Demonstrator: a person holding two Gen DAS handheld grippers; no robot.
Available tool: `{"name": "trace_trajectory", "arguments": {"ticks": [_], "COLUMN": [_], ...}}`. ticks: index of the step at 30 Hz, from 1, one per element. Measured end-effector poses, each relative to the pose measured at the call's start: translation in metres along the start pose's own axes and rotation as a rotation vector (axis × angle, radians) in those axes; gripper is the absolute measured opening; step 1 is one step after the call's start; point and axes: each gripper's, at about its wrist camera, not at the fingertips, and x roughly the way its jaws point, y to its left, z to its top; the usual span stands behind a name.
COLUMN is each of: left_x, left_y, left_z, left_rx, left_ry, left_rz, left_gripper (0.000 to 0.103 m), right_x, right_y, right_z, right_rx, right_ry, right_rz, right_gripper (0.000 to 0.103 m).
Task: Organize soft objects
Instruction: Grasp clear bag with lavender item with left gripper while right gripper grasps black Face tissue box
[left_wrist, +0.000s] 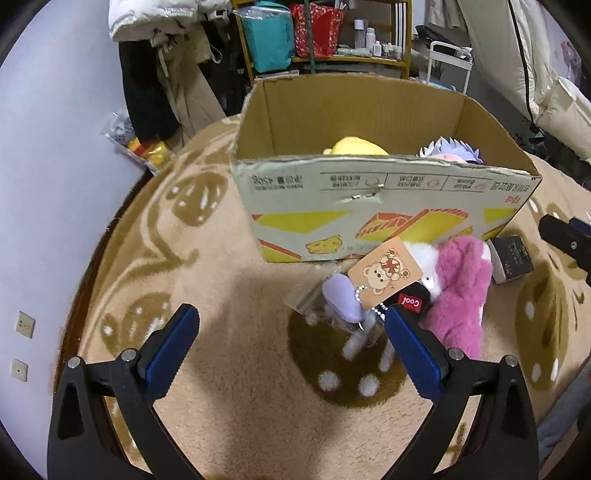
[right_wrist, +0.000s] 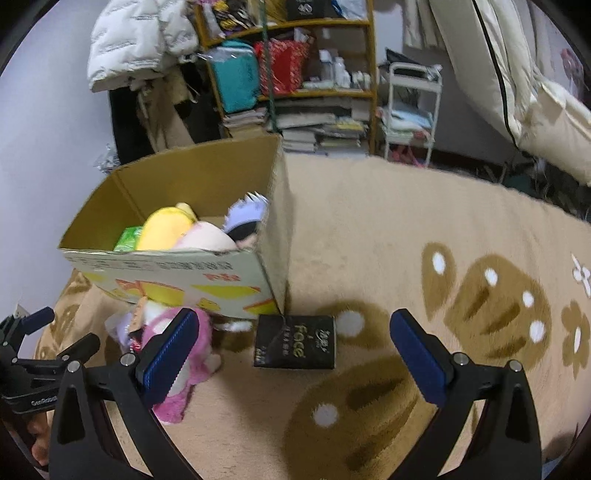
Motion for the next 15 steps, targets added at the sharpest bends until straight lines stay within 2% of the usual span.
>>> {"name": "trace_trajectory", "arguments": {"ticks": [4, 10, 15], "left_x": [0.011, 0.034, 0.044], "left_y": [-0.002, -0.006, -0.014], "left_z": [0.001, -0.001, -0.003], "left_rx": [0.007, 0.051, 0.094], "left_ry": [0.032, 0.097, 0.119], "left_rz": [-0.032, -0.028, -0.03], "left_gripper": [0.1, 0.1, 0.1], "right_x": [0.01, 0.026, 0.041], "right_y": [-0.009, -0.016, -0.02], "right_z": [0.0, 0.001, -0.003], "right_rx": [0.042, 0.09, 0.114], "right_ry": [0.034, 0.078, 0.129], "right_rz": [0.0, 0.022, 0.026], "right_gripper": [0.103, 0.103, 0.103]}}
